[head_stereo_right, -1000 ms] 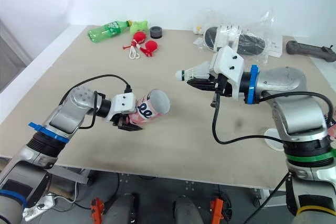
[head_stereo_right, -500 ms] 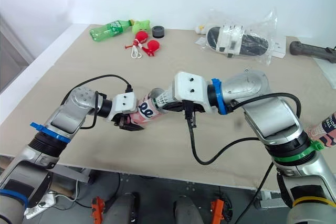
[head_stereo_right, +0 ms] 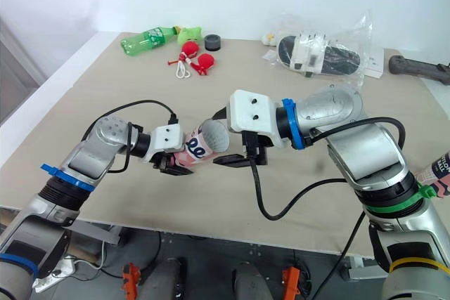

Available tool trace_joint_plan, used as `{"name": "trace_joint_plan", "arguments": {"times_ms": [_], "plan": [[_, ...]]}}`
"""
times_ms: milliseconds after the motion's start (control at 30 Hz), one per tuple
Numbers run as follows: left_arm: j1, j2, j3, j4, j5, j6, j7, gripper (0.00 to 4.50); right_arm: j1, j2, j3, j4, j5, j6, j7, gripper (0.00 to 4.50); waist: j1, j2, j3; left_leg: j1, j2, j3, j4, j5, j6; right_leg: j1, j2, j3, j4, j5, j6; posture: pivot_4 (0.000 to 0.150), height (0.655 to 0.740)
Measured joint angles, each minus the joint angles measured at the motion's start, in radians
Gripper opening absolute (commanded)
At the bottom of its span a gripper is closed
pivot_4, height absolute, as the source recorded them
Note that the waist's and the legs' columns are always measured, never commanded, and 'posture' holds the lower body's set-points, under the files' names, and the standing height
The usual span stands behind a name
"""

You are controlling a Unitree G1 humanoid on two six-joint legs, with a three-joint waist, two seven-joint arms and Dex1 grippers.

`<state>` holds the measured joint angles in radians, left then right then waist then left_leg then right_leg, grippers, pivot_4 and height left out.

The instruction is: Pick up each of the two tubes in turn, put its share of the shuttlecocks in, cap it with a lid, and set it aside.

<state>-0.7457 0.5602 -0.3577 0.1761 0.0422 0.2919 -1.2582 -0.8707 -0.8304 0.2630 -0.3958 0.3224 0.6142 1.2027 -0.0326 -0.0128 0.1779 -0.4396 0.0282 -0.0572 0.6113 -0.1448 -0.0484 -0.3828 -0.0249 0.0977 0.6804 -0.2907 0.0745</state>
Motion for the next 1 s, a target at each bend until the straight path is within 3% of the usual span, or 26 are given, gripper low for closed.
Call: {"name": "trace_joint_plan", "arguments": {"times_ms": [33, 133, 200, 233, 333, 600, 1000], "plan": [[0.0, -0.001, 0.0, 0.0, 0.0, 0.0, 0.001, 3.07, -0.016, -0.004, -0.004, 0.006, 0.008, 0.0, 0.01, 3.62, 0.0, 0.0, 0.0, 0.0, 0.0, 0.0, 0.0, 0.0, 0.0, 0.0, 0.0, 0.0, 0.0, 0.0, 0.0, 0.15, 0.74], [0.0, -0.001, 0.0, 0.0, 0.0, 0.0, 0.004, 3.07, -0.059, -0.008, -0.008, 0.048, 0.018, -0.002, 0.04, 1.92, 0.0, 0.0, 0.0, 0.0, 0.0, 0.0, 0.0, 0.0, 0.0, 0.0, 0.0, 0.0, 0.0, 0.0, 0.0, 0.15, 0.74], [0.001, -0.001, 0.0, 0.001, 0.0, 0.0, 0.005, 3.07, -0.092, 0.0, -0.001, 0.101, 0.015, -0.013, 0.062, 1.48, 0.0, 0.0, 0.0, 0.0, 0.0, 0.0, 0.0, 0.0, 0.0, 0.0, 0.0, 0.0, 0.0, 0.0, 0.0, 0.15, 0.74], [0.001, -0.003, 0.0, 0.001, 0.001, 0.0, 0.007, 3.07, -0.119, 0.013, 0.007, 0.143, 0.004, -0.028, 0.072, 0.81, 0.0, 0.0, 0.0, 0.001, 0.0, 0.0, 0.0, 0.0, 0.0, 0.0, 0.0, 0.0, 0.0, 0.001, 0.0, 0.15, 0.74], [0.001, -0.005, 0.001, 0.001, 0.001, 0.0, 0.007, 3.07, -0.16, 0.033, 0.058, 0.212, -0.047, -0.075, 0.096, 0.02, 0.0, 0.0, 0.0, 0.0, 0.0, 0.001, 0.0, 0.0, 0.0, 0.0, 0.0, 0.0, 0.0, 0.0, 0.0, 0.15, 0.74], [0.002, -0.013, 0.001, -0.001, 0.001, 0.001, 0.015, 3.07, -0.174, 0.17, 0.279, 0.38, -0.25, -0.231, 0.132, 0.02, 0.004, 0.0, 0.0, 0.0, 0.0, 0.0, 0.0, 0.0, 0.0, 0.0, 0.0, -0.001, 0.001, 0.0, 0.0, 0.15, 0.74], [0.018, -0.005, 0.004, -0.004, 0.003, 0.023, 0.029, 3.07, -0.196, 0.296, 0.314, 0.437, -0.404, -0.281, 0.123, 0.02, -0.008, 0.0, -0.002, 0.007, 0.003, -0.001, 0.0, 0.001, 0.0, 0.003, 0.003, -0.002, 0.002, 0.003, -0.004, 0.15, 0.74]]}}
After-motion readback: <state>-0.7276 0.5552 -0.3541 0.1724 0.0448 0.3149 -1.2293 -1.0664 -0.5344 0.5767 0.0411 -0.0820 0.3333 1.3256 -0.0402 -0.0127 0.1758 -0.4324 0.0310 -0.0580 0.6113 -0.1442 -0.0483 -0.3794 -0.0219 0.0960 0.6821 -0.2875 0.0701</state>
